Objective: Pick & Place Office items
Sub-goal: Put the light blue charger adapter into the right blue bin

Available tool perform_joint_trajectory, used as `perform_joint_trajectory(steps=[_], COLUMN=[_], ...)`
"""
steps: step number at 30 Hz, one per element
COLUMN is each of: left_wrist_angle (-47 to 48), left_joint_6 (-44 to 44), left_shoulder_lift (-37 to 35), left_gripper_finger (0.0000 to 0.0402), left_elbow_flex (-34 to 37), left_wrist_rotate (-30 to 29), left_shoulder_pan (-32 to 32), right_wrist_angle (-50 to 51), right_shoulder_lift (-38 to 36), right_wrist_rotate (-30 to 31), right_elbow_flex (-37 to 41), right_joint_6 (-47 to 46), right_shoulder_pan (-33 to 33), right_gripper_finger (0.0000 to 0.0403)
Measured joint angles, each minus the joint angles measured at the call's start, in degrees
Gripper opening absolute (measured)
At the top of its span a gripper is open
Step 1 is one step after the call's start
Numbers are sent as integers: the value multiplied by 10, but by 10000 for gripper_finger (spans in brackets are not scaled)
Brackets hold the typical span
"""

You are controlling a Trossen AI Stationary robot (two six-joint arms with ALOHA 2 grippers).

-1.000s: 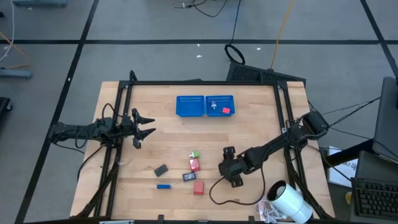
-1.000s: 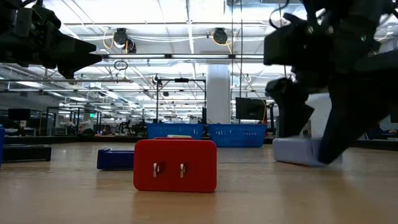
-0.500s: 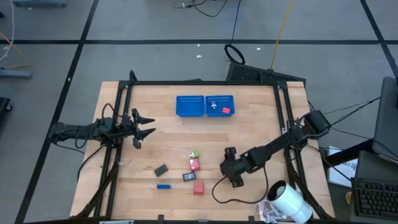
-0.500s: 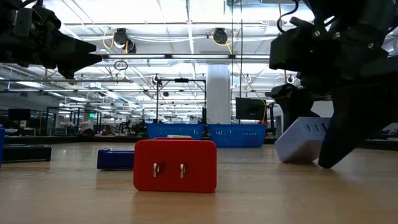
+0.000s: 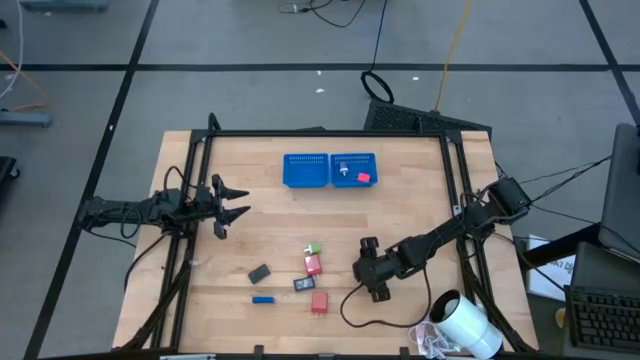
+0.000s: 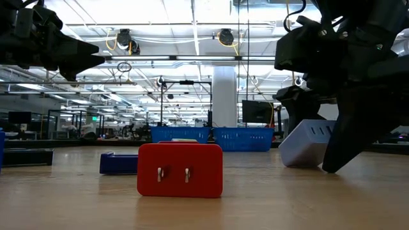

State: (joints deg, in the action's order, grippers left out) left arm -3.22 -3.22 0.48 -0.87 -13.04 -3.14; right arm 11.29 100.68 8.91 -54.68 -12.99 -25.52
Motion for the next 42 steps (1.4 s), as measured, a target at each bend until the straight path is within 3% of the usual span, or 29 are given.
perform_joint_trajectory(steps=[8, 29, 37, 42], left_wrist_angle=[0, 0, 0, 0], left_joint_6=[0, 0, 0, 0], left_shoulder_lift=[0, 0, 0, 0], left_gripper_finger=[214, 214, 214, 214], left_elbow_flex=[0, 0, 0, 0], left_wrist_rotate=[0, 0, 0, 0], left_shoulder_pan=[0, 0, 0, 0], right_wrist_angle=[0, 4, -13, -50], right_shoulder_lift=[-27, -185, -231, -239], right_wrist_rotate=[16, 63, 122, 122], right_elbow_flex=[3, 1, 1, 0], right_joint_6=[-12, -25, 41, 98], right_shoulder_pan=[-1, 13, 36, 68], right_gripper_finger=[273, 273, 271, 271])
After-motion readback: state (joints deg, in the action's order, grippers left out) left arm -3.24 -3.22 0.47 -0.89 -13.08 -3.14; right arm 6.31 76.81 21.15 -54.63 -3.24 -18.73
